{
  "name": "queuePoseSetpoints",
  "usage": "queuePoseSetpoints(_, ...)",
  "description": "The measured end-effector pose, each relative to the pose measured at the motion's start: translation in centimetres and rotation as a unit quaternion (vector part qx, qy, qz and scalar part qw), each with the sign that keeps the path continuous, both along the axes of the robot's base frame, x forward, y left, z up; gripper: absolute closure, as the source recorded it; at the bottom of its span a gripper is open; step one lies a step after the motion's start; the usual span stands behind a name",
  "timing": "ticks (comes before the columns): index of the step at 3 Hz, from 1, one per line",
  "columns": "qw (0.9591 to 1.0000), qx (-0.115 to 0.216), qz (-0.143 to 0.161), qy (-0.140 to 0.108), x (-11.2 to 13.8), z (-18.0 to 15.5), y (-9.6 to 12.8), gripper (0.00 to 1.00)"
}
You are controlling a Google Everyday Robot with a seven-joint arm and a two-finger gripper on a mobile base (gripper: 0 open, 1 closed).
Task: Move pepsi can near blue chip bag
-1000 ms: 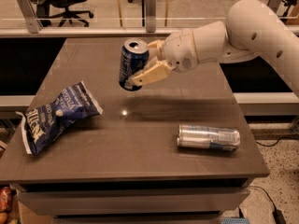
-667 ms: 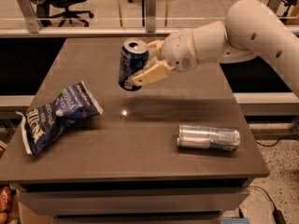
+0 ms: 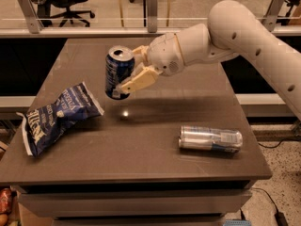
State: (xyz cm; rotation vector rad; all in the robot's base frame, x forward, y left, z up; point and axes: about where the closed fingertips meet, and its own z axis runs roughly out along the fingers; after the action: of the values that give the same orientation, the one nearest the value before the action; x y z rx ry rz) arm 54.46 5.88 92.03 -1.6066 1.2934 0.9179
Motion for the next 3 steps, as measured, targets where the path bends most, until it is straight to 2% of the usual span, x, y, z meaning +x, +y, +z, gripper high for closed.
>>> queuePoseSetpoints(1,0.9987,0.002,0.052,0.000,-2.0,0.6,2.6,1.00)
queuePoseSetpoints(3,0.9898,-0.021,0.141,0.005,-6.4,1.4,6.7,1.00)
